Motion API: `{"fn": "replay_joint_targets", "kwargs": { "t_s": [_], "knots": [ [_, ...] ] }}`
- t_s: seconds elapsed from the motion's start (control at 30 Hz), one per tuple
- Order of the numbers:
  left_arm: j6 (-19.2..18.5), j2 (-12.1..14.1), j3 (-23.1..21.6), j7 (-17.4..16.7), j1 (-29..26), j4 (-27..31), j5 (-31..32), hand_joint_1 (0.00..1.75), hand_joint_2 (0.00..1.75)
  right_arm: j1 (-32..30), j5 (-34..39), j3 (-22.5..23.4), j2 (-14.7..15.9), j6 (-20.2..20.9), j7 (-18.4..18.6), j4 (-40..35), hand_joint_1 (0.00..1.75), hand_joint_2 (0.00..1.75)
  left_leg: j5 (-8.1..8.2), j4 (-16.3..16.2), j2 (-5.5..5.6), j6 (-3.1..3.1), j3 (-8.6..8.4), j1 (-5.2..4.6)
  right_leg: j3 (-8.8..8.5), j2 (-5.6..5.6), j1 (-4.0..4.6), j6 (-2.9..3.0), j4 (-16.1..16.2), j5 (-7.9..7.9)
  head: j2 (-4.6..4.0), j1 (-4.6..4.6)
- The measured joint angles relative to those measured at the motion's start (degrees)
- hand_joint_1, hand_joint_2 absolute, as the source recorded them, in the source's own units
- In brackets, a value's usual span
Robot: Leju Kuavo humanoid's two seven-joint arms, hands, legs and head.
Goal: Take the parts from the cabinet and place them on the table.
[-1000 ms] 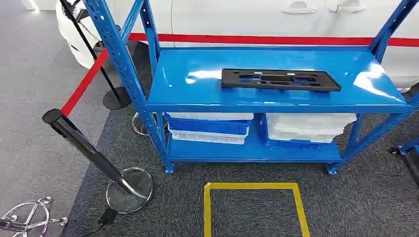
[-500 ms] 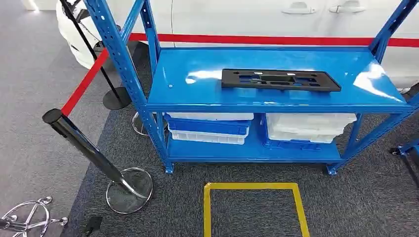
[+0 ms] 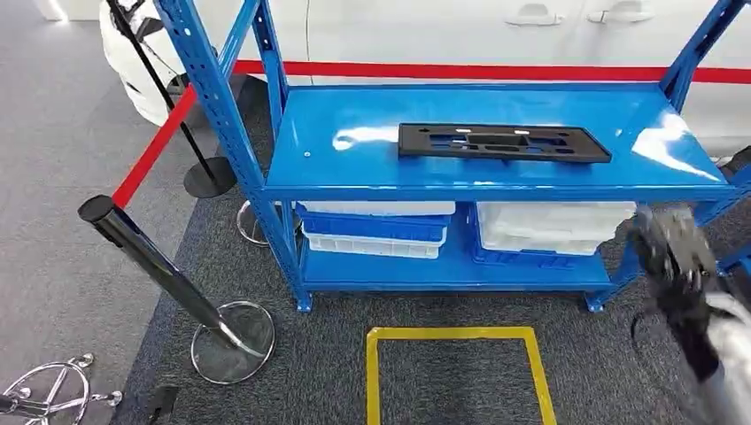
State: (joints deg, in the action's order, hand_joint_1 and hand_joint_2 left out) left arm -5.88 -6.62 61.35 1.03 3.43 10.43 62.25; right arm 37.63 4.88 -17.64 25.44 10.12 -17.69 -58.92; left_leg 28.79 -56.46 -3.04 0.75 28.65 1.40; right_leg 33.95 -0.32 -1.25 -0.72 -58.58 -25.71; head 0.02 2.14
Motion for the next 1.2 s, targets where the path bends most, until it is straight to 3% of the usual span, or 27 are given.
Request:
{"fn": "replay_joint_targets", "kwargs": {
  "t_s": [0.1,0.3,0.33,0.47,0.6,0.67,0.87,1.13,1.17,1.2],
  "knots": [
    [-0.72,0.0,0.24,-0.83,0.23,0.0,-0.13,0.0,0.0,5.46,-2.79,-2.8,-2.64,-0.79,2.7,-7.51,0.0,0.0,-0.08,0.0,0.4,0.11,-0.03,0.22,-0.13,-0.45,0.32,0.08,-0.01,-0.07,0.0,-0.02],
    [-0.94,0.0,0.9,-1.84,0.12,0.0,-0.52,0.0,0.0,6.74,-8.59,-7.34,-5.61,-3.09,3.82,-15.29,0.0,0.0,-0.06,0.01,0.74,0.11,0.18,0.25,-0.13,-0.78,0.43,0.17,0.01,-0.15,0.0,-0.02],
    [-0.9,0.0,0.96,-2.16,0.14,0.0,-0.52,0.0,0.0,6.8,-12.01,-8.75,-5.87,-4.34,4.47,-15.94,0.0,1.75,-0.05,0.01,0.69,0.11,0.19,0.25,-0.13,-0.74,0.43,0.17,0.03,-0.15,0.0,-0.04],
    [-0.72,0.0,1.16,-3.04,0.25,0.0,-0.26,0.0,0.0,6.74,-28.54,-14.15,-6.73,-12.5,7.2,-15.98,0.0,1.75,-0.04,0.0,0.66,0.11,0.21,0.24,-0.14,-0.72,0.43,0.16,0.13,-0.15,0.0,-0.02],
    [-0.92,0.0,1.16,-3.19,0.29,0.0,1.34,0.0,0.0,5.32,-51.53,-20.0,-8.17,-23.13,11.42,-14.23,0.0,1.75,-0.04,-0.01,0.66,0.11,0.17,0.24,-0.16,-0.72,0.44,0.16,0.16,-0.14,0.0,-0.02],
    [-1.07,0.0,1.16,-2.88,0.28,0.0,2.03,0.0,0.0,4.07,-59.22,-22.87,-8.45,-27.35,12.84,-12.45,0.0,1.75,-0.03,-0.02,0.67,0.11,0.19,0.24,-0.15,-0.73,0.44,0.16,0.16,-0.14,0.0,0.0],
    [-1.55,0.0,1.16,-2.23,0.26,0.0,3.06,0.0,0.0,1.98,-66.83,-24.59,-8.65,-32.07,14.15,-9.64,0.0,1.75,0.01,-0.02,0.66,0.12,0.19,0.24,-0.14,-0.71,0.43,0.16,0.16,-0.15,0.0,-0.02],
    [-2.05,0.07,0.74,-0.3,0.2,0.0,4.63,0.0,0.0,-0.12,-68.77,-24.59,-8.65,-34.42,14.26,-8.14,0.0,1.75,0.05,-0.15,0.65,0.08,0.21,0.22,-0.14,-0.71,0.33,0.14,0.24,-0.13,0.0,-0.02],
    [-2.05,0.15,0.59,-0.13,0.2,0.0,4.83,0.0,0.0,-0.41,-69.08,-24.59,-8.63,-34.62,14.31,-8.14,0.0,0.0,0.07,-0.16,0.65,0.05,0.21,0.23,-0.14,-0.7,0.23,0.13,0.24,-0.12,0.0,0.0],
    [-2.05,0.2,0.46,0.04,0.19,0.0,4.92,0.0,0.0,-0.74,-69.23,-24.59,-8.63,-34.73,14.33,-8.14,0.0,0.0,0.08,-0.19,0.65,0.03,0.23,0.23,-0.14,-0.7,0.18,0.13,0.24,-0.12,0.0,-0.05]
  ]
}}
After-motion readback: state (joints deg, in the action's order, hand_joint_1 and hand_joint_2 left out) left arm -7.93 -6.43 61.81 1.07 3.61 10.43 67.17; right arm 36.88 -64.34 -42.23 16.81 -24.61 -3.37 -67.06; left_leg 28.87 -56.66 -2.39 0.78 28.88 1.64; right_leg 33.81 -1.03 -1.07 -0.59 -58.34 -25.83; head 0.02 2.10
